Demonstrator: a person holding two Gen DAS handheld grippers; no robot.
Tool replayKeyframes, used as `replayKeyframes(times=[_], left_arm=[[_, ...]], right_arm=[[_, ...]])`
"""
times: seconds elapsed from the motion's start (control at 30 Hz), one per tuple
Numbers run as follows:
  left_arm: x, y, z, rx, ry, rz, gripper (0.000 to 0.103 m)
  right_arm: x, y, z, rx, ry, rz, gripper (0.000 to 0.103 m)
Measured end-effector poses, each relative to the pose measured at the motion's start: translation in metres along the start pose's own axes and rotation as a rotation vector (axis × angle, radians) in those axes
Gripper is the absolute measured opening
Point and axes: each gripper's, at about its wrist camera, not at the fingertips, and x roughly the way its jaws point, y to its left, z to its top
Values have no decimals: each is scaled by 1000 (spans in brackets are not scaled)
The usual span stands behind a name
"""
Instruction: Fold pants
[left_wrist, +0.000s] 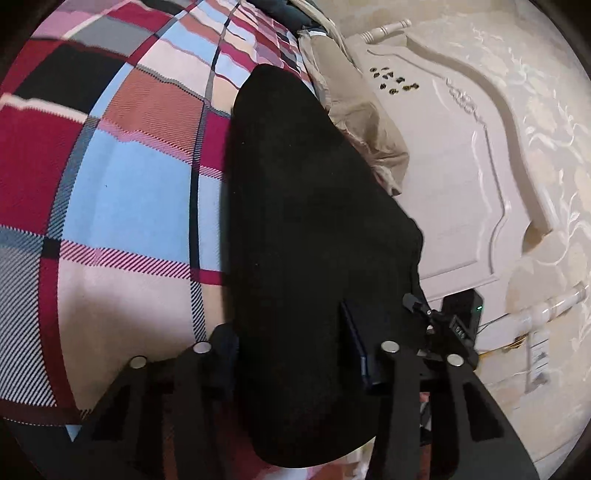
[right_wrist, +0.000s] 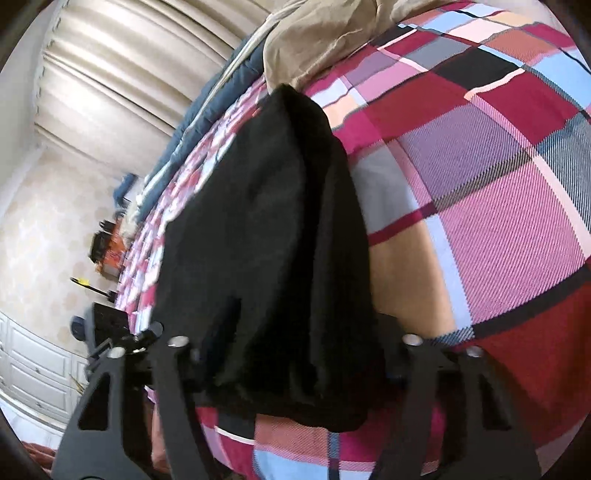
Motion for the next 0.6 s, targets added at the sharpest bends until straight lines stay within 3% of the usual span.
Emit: replayKeyframes(times=[0.23,0.6], left_arm=[[-3,-15,-3,81,-27,91,37],[-16,-23,-2,139,-62,167,35]], right_arm=[[-1,3,-3,18,-26,3,46],[11,18,-7,14,-31,9,44]])
